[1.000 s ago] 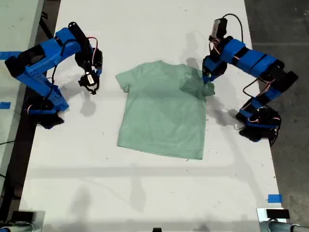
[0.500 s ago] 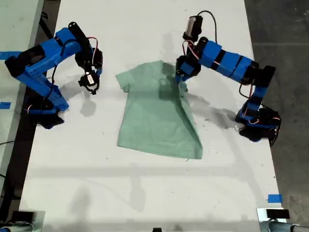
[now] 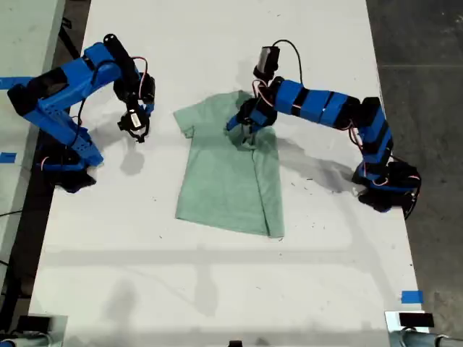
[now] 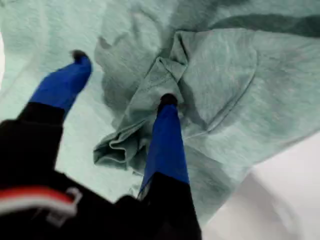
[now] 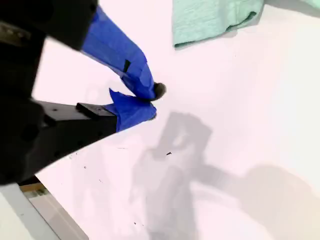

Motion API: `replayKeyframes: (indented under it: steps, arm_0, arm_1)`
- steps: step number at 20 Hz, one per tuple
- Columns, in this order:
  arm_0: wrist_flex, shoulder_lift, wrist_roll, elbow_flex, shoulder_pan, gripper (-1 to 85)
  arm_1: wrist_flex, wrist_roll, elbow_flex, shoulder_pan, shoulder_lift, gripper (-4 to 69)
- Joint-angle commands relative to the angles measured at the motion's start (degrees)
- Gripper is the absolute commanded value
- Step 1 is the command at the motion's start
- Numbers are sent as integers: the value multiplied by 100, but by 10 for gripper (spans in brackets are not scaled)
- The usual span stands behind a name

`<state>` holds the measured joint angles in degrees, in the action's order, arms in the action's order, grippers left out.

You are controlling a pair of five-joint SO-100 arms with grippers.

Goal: Fold tshirt

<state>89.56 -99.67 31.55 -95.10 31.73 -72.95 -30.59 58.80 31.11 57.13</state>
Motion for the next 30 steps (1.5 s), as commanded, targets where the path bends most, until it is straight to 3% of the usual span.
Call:
replayKeyframes:
  steps: [1,3,6,10,11,13,19,30]
  arm_0:
    - [-44,-44,0,299,-123,1]
    - [-44,-44,-9,308,-132,4]
    - [-18,-44,-9,308,-158,12]
    - [88,-70,9,457,-229,165]
    - [62,-70,105,554,-272,236]
    - [-26,-35,290,773,-272,283]
    - [70,958,993,2136,26,335]
    - [-1494,3639,1477,2505,483,343]
  arm_1:
    - [-659,-18,-413,-88,721,363]
    - [-1345,0,-290,-88,1433,363]
    - [-1819,18,554,-79,2742,363]
    - [-1811,149,2109,-79,4148,359]
    - [-1784,176,2355,-88,4368,359]
    - [-1740,237,2698,-132,4711,360]
    - [-1731,352,3146,-229,5229,354]
    - [-1723,615,4104,-308,6337,349]
